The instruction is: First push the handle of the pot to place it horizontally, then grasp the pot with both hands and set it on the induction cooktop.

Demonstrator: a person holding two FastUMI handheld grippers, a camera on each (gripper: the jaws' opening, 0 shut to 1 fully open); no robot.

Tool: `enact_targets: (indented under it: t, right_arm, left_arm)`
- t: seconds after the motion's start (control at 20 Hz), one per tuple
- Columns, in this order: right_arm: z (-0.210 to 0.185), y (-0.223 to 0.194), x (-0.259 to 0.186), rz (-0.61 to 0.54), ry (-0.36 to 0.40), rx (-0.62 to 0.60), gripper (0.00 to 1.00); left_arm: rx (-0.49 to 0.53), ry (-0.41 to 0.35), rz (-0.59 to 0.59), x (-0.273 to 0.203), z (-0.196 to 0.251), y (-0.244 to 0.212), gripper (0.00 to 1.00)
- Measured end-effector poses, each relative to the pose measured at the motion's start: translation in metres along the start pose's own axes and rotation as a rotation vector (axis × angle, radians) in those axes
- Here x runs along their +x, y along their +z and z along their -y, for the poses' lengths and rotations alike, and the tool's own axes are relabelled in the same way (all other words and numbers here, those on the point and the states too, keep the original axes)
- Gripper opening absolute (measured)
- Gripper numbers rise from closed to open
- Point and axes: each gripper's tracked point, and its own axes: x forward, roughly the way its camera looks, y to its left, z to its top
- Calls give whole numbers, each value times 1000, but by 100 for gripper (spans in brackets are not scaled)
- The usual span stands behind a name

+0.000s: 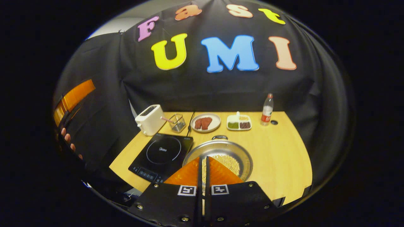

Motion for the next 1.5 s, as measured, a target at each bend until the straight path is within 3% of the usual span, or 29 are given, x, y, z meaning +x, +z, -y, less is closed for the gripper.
enact_targets:
  t: [0.1,0.15,0.4,0.75,1.0,1.5]
  right_arm:
    - [0,-18,3,-105,2,-3,10]
    - [-4,-48,16,-144,20,0,0]
    - [-10,-100,32,-327,61,-12,2]
    - [-20,-149,60,-465,76,39,2]
    - [-12,-175,96,-520,6,115,2]
    - [-18,-185,116,-501,-19,329,1]
  left_arm:
    - [-2,3,-10,-2,-4,-6,100]
    - [-3,4,-14,-2,-6,-7,100]
    - [-6,8,-34,-6,-15,-18,100]
    - [-13,22,-48,-15,-26,-23,100]
    - [-22,6,-61,-25,-23,-29,100]
    - [-48,-37,-86,-28,-35,-41,93]
